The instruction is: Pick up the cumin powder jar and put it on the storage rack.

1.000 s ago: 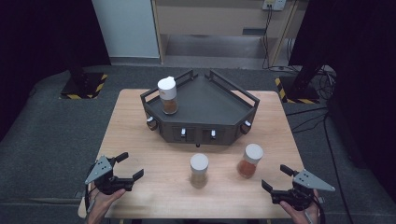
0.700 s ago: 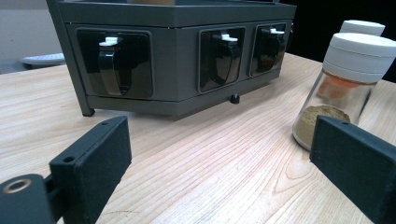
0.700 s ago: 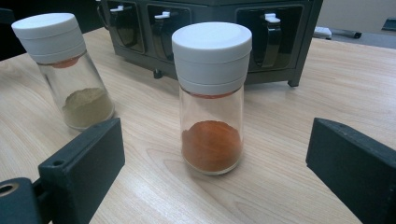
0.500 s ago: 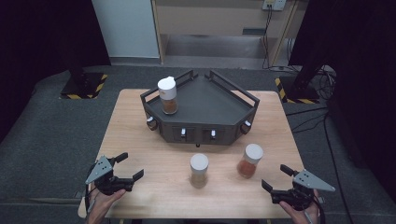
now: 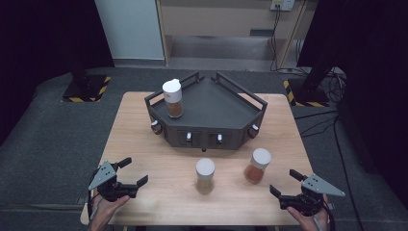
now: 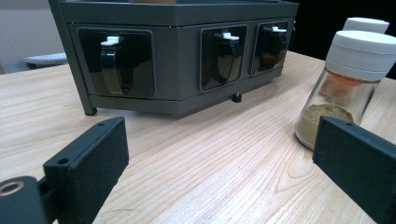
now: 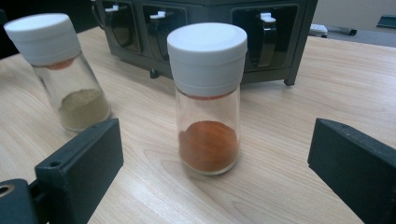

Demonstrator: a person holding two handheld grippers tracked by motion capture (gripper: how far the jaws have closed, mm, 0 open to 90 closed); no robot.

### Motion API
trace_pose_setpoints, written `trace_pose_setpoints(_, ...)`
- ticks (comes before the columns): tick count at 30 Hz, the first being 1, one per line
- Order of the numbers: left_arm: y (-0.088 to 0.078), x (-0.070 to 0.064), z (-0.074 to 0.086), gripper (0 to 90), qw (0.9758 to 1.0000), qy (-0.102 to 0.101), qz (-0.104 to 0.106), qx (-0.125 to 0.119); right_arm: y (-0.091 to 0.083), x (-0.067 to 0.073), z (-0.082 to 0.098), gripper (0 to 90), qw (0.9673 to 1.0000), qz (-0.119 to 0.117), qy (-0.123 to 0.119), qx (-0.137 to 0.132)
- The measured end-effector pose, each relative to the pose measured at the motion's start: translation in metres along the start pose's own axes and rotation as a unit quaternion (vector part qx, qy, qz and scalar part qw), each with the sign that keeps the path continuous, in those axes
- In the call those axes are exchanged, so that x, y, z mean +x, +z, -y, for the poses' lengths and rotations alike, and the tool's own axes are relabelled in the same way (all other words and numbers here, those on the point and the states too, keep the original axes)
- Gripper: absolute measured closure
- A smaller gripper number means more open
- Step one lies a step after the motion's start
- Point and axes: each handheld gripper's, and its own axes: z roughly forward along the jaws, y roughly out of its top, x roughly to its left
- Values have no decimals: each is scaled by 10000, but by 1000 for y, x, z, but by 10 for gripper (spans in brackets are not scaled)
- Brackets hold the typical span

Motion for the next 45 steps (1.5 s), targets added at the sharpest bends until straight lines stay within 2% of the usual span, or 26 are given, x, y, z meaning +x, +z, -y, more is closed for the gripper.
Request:
trace_pose_setpoints(5,1,0,0,19,10000,-5,-9,31,1,2,-7,32,10000,-23,-38,13)
trace_pose_setpoints(13,2,-1,-1,12,10000,-28,-43,74,6,7,-23,33,9995,-314,-65,6)
trace_pose_setpoints(19,2,0,-1,12,9999,-44,-29,100,13,13,-39,33,9986,-470,-234,64)
trace_pose_setpoints(24,2,0,-1,13,9999,-79,-41,108,23,14,-50,32,9974,-675,-249,101)
trace_pose_setpoints(34,4,0,-3,14,9998,-51,-4,177,47,22,-71,33,9924,-1157,-405,111)
trace_pose_setpoints(45,5,0,-3,15,9997,-33,3,224,81,34,-89,34,9849,-1625,-544,227)
